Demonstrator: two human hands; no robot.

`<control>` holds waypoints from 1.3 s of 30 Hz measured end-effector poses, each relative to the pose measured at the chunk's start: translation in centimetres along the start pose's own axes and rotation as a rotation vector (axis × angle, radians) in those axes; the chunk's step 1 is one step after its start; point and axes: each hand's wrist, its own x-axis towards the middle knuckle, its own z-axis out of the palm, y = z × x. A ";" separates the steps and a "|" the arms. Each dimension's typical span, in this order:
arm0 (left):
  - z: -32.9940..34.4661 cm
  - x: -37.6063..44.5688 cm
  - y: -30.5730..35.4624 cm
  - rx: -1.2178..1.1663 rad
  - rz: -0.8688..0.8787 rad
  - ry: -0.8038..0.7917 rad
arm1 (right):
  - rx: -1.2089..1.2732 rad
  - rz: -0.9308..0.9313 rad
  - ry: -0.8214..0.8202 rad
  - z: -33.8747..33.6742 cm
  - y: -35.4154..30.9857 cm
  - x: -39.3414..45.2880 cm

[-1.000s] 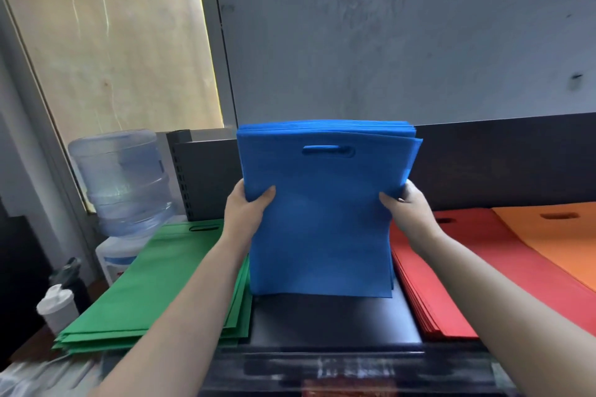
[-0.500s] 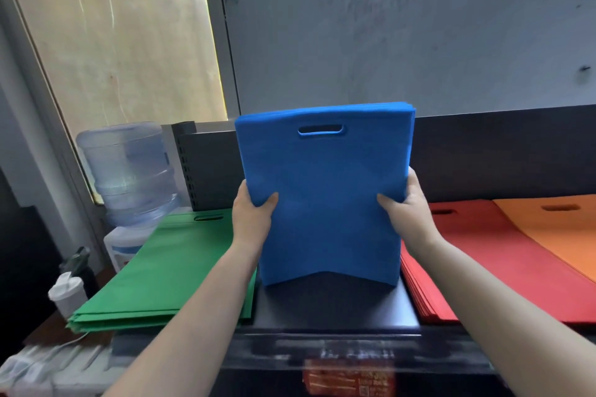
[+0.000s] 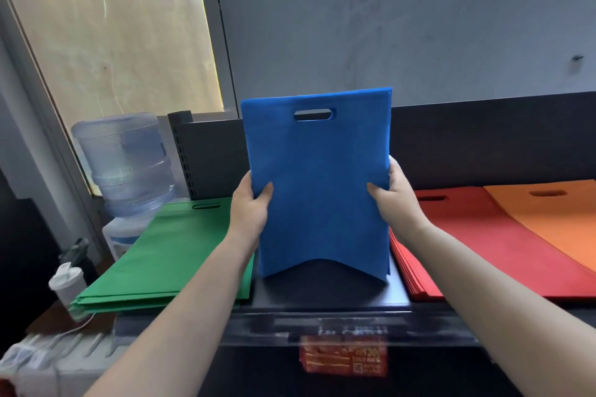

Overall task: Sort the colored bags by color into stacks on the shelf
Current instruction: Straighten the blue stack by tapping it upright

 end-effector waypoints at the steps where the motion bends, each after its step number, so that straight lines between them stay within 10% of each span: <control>1: 0.2 0.1 0.3 0.006 0.014 -0.009 | -0.009 -0.024 -0.002 0.1 -0.3 0.2; 39: -1.9 -0.5 -2.9 0.253 -0.097 -0.076 | -0.383 0.114 0.008 -2.2 2.4 -1.4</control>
